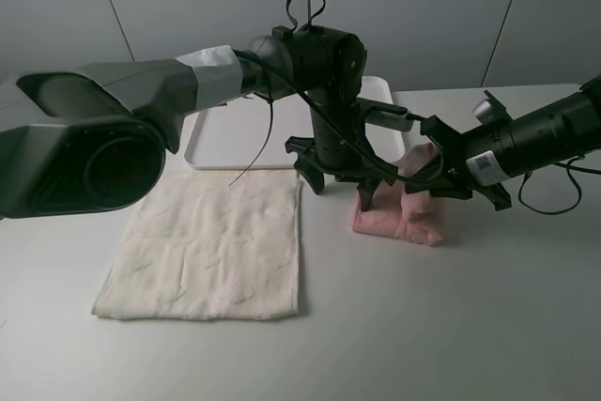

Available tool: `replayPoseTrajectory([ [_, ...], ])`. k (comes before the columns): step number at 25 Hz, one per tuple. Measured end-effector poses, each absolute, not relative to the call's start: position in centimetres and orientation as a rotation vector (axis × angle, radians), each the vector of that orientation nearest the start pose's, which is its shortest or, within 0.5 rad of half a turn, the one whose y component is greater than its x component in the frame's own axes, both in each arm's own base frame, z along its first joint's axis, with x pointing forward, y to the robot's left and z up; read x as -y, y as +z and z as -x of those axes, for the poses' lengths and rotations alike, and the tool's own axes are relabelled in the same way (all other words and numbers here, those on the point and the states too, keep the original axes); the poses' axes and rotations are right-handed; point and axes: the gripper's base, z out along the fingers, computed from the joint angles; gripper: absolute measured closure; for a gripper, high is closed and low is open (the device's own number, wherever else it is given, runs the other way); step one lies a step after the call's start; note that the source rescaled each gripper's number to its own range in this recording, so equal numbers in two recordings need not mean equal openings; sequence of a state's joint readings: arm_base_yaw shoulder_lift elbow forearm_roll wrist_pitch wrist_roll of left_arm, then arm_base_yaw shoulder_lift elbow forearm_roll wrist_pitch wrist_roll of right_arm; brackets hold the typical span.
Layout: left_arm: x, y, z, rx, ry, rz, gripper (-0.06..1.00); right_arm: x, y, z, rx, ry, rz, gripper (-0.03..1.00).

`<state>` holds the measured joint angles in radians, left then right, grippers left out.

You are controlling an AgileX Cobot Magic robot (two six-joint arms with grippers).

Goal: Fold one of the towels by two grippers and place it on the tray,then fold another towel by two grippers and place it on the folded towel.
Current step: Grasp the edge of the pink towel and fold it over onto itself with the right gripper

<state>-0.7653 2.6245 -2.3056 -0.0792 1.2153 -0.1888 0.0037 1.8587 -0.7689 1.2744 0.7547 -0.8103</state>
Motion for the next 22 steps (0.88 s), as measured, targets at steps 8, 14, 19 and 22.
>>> replayPoseTrajectory([
  [8,36.2,13.9,-40.0,-2.842,-0.285,-0.752,-0.01,-6.1,11.8,-29.1,-2.755,1.101,-0.357,0.94],
  [14,33.7,18.3,-42.8,-2.776,-0.482,-0.593,-0.01,-6.1,11.8,-29.1,-2.752,1.104,-0.363,0.94],
  [19,32.5,19.5,-43.9,-2.754,-0.559,-0.536,-0.01,-6.1,11.9,-29.2,-2.736,1.117,-0.391,0.93],
  [22,32.5,19.6,-43.9,-2.743,-0.561,-0.556,-0.01,-6.2,11.9,-29.3,-2.731,1.123,-0.403,0.84],
])
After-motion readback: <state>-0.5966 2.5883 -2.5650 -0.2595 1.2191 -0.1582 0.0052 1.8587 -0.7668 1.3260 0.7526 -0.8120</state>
